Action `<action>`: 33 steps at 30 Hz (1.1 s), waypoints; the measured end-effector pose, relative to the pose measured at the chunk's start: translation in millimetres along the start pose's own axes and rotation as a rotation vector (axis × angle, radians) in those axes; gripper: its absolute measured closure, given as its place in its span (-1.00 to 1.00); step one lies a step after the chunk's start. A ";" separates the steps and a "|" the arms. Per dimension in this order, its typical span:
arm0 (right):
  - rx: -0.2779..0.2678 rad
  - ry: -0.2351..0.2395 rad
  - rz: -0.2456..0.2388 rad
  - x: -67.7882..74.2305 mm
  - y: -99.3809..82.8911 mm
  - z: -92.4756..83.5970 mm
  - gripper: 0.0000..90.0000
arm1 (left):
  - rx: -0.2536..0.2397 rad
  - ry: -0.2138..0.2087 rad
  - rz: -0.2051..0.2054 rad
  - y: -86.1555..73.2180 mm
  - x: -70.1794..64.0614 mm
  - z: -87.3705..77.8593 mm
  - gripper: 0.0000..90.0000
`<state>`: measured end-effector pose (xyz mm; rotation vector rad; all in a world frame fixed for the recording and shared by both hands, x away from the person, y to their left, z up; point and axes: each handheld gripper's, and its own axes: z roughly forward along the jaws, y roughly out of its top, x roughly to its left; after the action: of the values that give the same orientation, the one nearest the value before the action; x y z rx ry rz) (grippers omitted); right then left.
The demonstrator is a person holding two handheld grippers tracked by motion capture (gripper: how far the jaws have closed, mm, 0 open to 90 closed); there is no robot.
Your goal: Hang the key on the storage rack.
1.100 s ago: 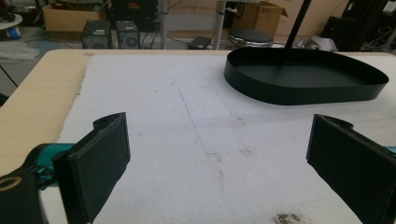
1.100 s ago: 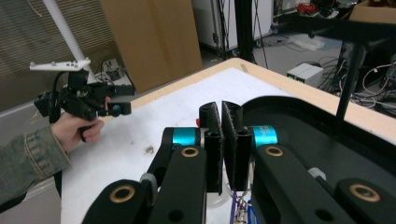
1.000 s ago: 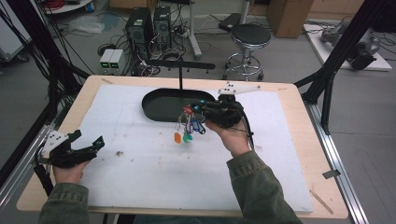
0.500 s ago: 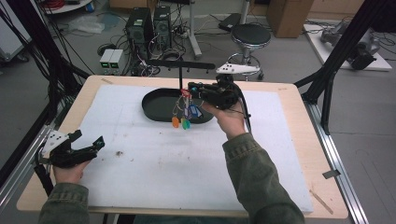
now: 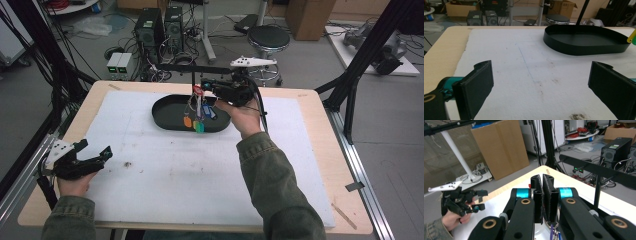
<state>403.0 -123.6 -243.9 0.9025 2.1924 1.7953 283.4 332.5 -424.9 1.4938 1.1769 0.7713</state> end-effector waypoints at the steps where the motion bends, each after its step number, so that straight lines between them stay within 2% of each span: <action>1: 0.002 -0.001 0.002 -0.7 1.3 0.9 0.95 | 0.000 0.000 0.000 0.0 -0.2 0.0 -0.85; 6: 0.026 -0.006 -0.008 -3.0 8.9 8.4 0.95 | -0.001 0.001 0.000 0.1 -0.1 0.0 -0.85; 13: 0.028 -0.020 -0.023 -4.5 23.6 16.6 0.95 | -0.002 0.002 -0.001 0.0 0.3 -0.1 -0.85; 16: 0.014 -0.028 -0.019 -6.1 30.4 22.8 0.95 | -0.002 0.002 -0.001 0.0 0.3 0.0 -0.85; 33: 0.029 -0.073 0.008 -26.6 54.1 48.1 0.95 | -0.003 0.005 -0.004 0.0 0.8 -0.2 -0.85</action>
<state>466.3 -92.9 -212.4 0.9687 2.1786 1.7101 283.5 333.4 -425.0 1.4874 1.1811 0.7743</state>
